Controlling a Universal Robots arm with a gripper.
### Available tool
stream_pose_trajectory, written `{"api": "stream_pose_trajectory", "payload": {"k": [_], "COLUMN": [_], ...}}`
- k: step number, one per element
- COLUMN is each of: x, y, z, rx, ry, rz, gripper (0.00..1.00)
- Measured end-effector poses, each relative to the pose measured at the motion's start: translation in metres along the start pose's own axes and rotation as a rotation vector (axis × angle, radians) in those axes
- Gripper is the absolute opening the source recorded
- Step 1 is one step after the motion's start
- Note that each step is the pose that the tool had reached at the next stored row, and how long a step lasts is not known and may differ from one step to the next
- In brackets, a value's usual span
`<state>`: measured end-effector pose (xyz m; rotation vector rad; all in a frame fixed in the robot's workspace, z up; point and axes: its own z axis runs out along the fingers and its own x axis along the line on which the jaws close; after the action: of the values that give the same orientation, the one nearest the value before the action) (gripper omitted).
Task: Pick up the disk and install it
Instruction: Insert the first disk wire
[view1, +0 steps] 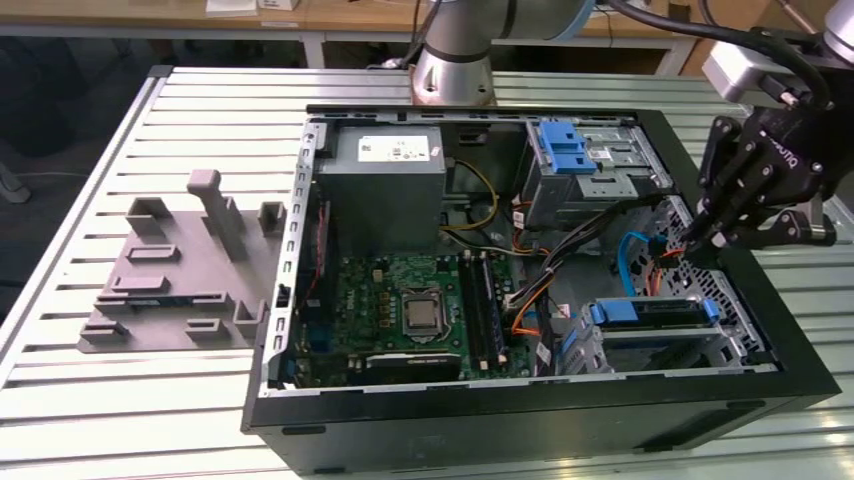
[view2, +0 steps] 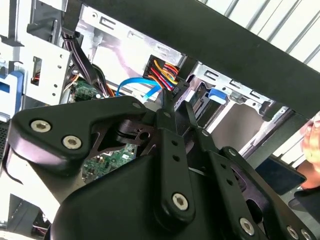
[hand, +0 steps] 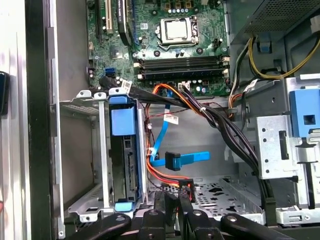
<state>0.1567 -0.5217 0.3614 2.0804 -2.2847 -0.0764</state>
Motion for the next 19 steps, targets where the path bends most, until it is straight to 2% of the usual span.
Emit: {"api": "stream_pose_trajectory", "payload": {"k": [5,7,10,12,13,14,17,19], "x": [-0.0043,-0.0056,-0.0073,-0.0072,-0.0073,-0.0073,-0.0062,-0.0058], "y": [-0.0008,-0.0014,-0.0019,-0.0019,-0.0018,-0.0007,0.0099,0.0129], "z": [0.0043,0.0057,0.0073,0.0074,0.0074,0.0075,0.0084,0.0085], "rx": [-0.0101,-0.0105,-0.0097,-0.0097,-0.0094,-0.0082,0.0003,0.0040], "ry": [0.0029,0.0061,0.0149,0.0158,0.0163,0.0166,0.0155,0.0151], "rz": [0.014,0.018,0.025,0.025,0.025,0.025,0.025,0.025], "gripper": [0.25,0.25,0.25,0.23,0.17,0.16,0.16,0.16]}}
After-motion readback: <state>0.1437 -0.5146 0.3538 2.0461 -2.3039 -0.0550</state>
